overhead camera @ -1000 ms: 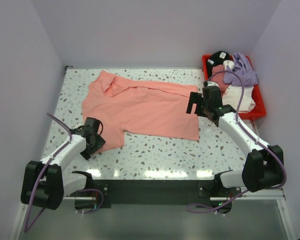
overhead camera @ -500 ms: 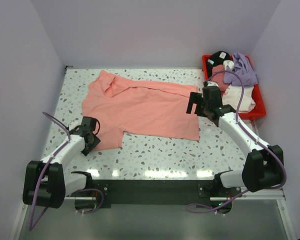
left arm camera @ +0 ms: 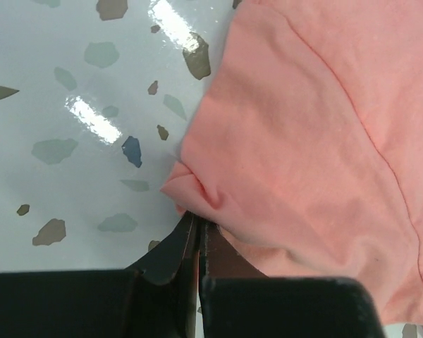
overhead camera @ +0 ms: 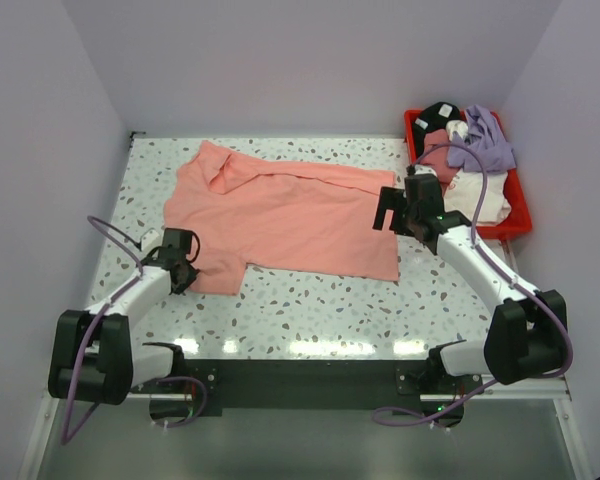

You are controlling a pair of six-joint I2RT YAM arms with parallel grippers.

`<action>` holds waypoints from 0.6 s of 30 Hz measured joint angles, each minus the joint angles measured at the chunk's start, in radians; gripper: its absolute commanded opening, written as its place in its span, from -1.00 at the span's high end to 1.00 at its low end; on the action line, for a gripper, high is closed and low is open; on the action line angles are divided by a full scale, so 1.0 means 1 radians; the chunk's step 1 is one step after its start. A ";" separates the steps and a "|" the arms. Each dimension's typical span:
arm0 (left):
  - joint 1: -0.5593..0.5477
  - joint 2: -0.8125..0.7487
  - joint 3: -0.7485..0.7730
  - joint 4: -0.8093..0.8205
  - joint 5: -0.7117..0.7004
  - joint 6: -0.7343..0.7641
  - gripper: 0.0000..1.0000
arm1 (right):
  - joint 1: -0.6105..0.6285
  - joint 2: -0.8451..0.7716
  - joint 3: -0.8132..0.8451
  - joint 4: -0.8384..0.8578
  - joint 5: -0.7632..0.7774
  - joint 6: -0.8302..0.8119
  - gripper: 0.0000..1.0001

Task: Fold and stack the t-shirts
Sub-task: Flatten the tshirt out

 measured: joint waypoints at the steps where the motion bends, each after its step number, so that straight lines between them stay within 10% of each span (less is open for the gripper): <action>1: 0.000 0.000 0.000 0.009 0.006 0.006 1.00 | 0.000 0.000 -0.003 0.000 0.000 0.000 -0.98; 18: 0.003 -0.186 -0.100 0.051 0.142 0.048 1.00 | 0.000 -0.062 -0.183 -0.056 0.007 0.091 -0.92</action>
